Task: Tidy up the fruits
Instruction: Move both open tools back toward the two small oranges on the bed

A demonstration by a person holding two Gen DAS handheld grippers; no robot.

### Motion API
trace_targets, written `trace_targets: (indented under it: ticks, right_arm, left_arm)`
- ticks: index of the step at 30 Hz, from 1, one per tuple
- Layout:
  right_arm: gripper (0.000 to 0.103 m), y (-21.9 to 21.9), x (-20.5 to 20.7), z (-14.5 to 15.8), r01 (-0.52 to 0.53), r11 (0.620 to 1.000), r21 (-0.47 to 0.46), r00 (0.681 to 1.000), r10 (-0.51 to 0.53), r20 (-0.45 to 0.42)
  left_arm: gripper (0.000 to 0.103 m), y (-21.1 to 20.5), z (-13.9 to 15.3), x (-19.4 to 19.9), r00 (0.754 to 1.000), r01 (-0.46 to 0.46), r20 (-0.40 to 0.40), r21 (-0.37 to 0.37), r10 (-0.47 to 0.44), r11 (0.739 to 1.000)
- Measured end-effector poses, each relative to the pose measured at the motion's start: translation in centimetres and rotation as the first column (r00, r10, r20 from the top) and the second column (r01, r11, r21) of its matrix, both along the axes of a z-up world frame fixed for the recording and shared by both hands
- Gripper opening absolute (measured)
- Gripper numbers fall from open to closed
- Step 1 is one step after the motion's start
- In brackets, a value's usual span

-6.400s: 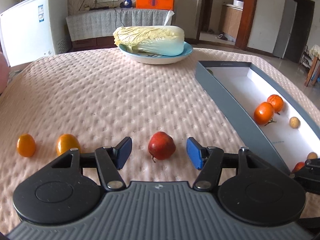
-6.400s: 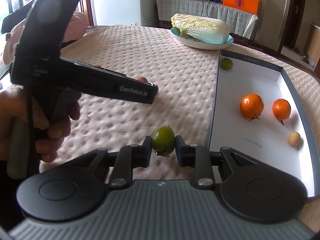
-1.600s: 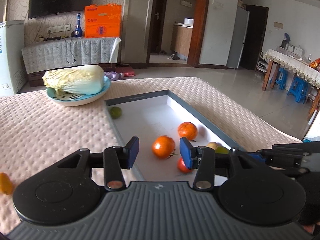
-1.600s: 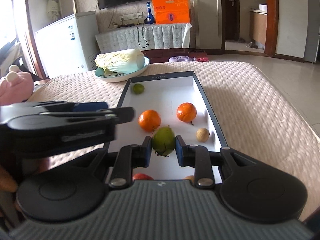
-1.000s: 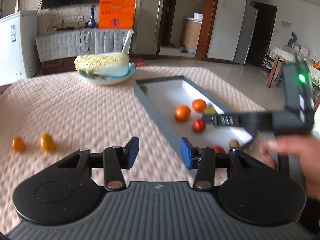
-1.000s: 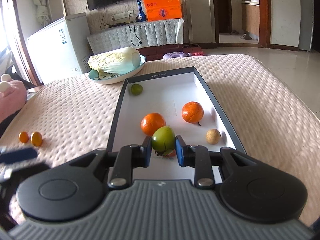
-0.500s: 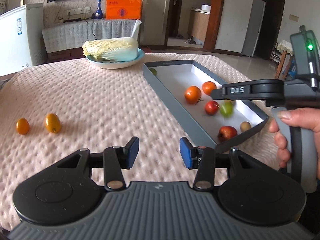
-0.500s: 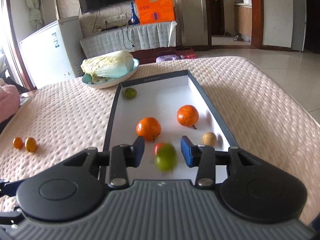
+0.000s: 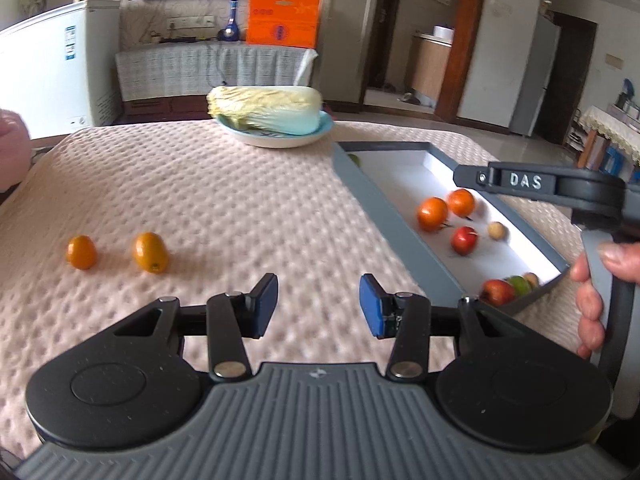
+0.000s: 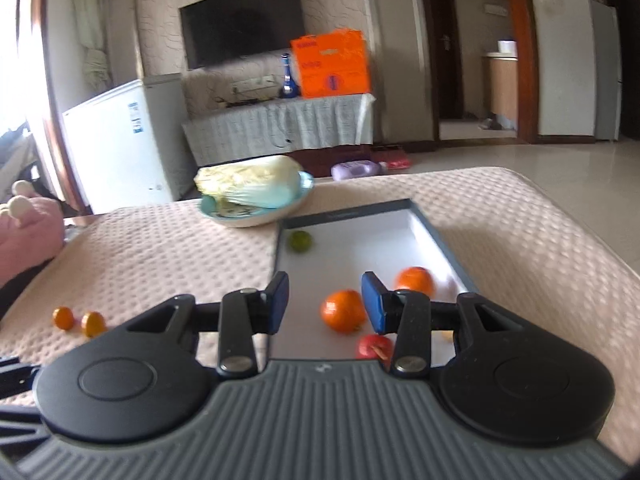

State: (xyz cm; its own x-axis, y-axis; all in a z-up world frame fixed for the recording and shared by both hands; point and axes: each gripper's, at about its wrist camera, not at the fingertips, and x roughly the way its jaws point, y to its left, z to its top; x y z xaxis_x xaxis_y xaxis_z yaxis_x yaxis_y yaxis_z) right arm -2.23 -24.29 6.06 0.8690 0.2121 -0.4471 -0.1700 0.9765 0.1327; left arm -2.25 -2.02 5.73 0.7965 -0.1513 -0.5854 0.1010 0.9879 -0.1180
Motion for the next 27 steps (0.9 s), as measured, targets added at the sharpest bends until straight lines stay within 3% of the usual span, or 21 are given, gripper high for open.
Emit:
trace_targets:
  ticks: [13, 21, 27]
  right_arm:
    - [0.043, 8.5, 0.0, -1.1, -0.242, 0.967, -0.074, 0.97, 0.242, -0.014]
    - [0.043, 14.5, -0.7, -2.8, -0.418, 0.901, -0.114, 0.908, 0.414, -0.061]
    - [0.043, 17.7, -0.7, -3.9, -0.477, 0.871, -0.116, 0.879, 0.467, -0.101]
  left_arm:
    - [0.051, 7.7, -0.8, 0.4, 0.986, -0.166, -0.008, 0.012, 0.166, 0.986]
    - [0.051, 12.7, -1.5, 0.6, 0.959, -0.283, -0.027, 0.008, 0.284, 0.959]
    - [0.051, 14.9, -1.7, 2.1, 0.948, -0.317, -0.025, 0.035, 0.318, 0.948]
